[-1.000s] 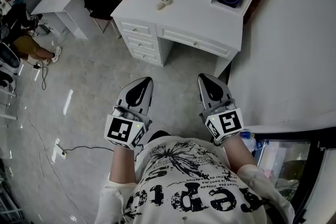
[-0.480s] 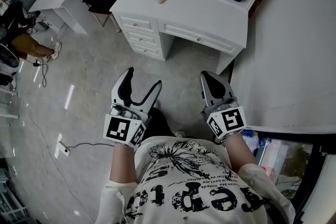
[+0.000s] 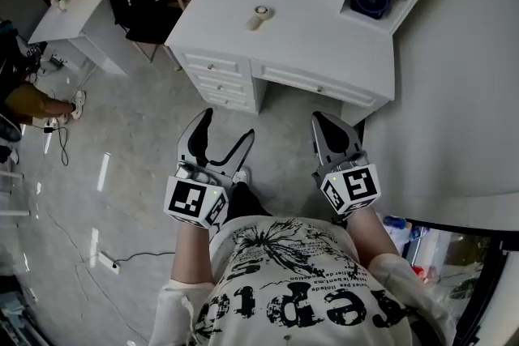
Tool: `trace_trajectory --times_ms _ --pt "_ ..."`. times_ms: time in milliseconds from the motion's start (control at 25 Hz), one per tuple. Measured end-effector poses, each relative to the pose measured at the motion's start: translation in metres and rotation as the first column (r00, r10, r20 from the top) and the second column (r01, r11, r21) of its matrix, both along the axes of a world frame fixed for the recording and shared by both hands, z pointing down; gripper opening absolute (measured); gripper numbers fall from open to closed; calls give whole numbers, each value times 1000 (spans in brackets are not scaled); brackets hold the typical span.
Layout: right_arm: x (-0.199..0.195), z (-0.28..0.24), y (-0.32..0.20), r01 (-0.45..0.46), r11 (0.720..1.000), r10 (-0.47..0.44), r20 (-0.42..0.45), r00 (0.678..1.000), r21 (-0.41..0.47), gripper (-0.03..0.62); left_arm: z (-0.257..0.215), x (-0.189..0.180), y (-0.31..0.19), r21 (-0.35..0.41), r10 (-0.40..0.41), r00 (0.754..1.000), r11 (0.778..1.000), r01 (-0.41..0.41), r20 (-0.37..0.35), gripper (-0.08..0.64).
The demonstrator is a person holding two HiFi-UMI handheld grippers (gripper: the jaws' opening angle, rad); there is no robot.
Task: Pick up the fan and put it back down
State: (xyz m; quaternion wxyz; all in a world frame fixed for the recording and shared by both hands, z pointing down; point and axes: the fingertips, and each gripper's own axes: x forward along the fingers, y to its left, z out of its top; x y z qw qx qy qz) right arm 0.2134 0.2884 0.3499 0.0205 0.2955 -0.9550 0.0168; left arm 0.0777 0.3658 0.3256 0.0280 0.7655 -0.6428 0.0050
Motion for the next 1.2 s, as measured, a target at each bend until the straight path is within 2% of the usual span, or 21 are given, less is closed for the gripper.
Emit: trace_trajectory --times_ms 320,560,800,1040,1200 --pt "-132 -10 -88 -103 995 103 -16 995 7 14 -4 -140 -99 -11 102 995 995 -102 2 356" --pt "-198 -8 -131 -170 986 169 -56 984 3 15 1 -207 -150 -42 174 985 984 -174 -7 356" --pt "-223 9 -170 -218 976 215 -93 972 -25 14 30 -235 -195 -117 222 975 968 -222 -14 356" --pt "-221 33 -237 -240 969 234 -95 967 -51 15 60 -231 -266 -173 239 971 957 -233 13 356" --pt "-225 35 -297 -247 967 242 -90 966 -56 15 68 -228 -325 -220 274 960 941 -258 46 356"
